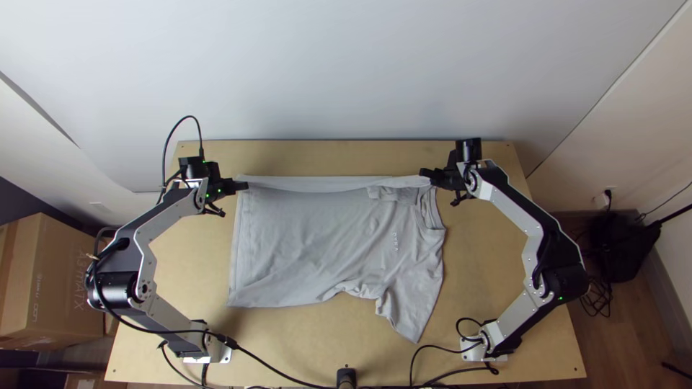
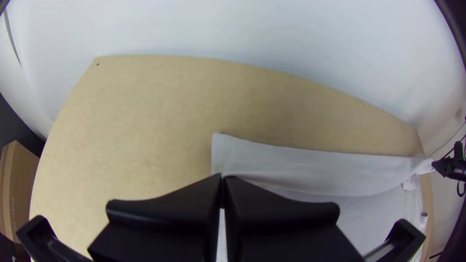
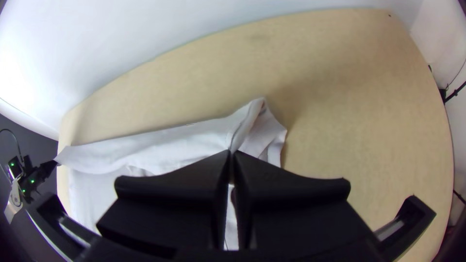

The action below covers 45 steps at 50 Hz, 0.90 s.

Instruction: Fold the t-shirt

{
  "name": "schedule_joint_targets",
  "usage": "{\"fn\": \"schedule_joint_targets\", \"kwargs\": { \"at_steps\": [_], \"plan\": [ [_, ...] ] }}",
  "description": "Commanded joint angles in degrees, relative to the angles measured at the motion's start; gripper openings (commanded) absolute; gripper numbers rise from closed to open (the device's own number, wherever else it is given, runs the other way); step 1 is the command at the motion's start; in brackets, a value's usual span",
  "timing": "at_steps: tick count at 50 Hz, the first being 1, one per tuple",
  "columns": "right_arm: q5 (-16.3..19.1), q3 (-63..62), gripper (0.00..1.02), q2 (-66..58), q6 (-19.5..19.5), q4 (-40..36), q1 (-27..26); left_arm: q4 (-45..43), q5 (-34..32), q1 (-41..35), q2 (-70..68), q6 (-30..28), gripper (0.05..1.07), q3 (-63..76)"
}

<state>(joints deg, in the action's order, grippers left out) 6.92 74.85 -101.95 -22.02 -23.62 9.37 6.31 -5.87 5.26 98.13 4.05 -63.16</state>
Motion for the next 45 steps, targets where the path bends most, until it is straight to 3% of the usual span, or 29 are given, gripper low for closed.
{"fn": "schedule_joint_targets", "kwargs": {
  "at_steps": [1, 28, 36, 38, 39, 41, 43, 45],
  "plan": [
    [-0.50, -3.66, 0.02, 2.72, 0.40, 0.24, -0.49, -0.86, -1.25, 0.98, -3.38, -0.98, 0.08, 3.57],
    [-0.59, -17.28, 0.02, 6.59, 0.75, 7.18, -1.19, -2.00, -3.54, 3.97, -12.61, -3.00, 0.08, 14.11],
    [-0.59, -19.92, 0.02, 7.82, 0.58, 8.76, -0.93, -8.59, -3.54, 3.71, -13.49, -4.41, 0.08, 19.65],
    [-0.68, -20.18, 0.02, 8.08, 0.58, 9.11, -0.84, -10.52, -3.54, 3.62, -13.93, -4.23, 0.20, 20.88],
    [-0.85, -20.27, 0.08, 8.35, 0.58, 9.20, -0.84, -10.70, -3.54, 3.53, -14.10, -4.23, 0.31, 21.23],
    [-0.85, -20.53, 0.28, 9.14, 0.58, 9.20, -0.84, -10.61, -3.36, 3.01, -14.63, -4.41, 0.52, 21.85],
    [-0.85, -20.62, 0.40, 9.75, 0.66, 9.20, -0.93, -10.79, -2.66, 2.83, -14.98, -4.49, 0.63, 22.46],
    [-0.85, -20.71, 0.46, 10.55, 0.66, 9.11, -1.10, -10.35, -2.48, 2.83, -15.07, -4.49, 0.71, 22.55]
  ]
}}
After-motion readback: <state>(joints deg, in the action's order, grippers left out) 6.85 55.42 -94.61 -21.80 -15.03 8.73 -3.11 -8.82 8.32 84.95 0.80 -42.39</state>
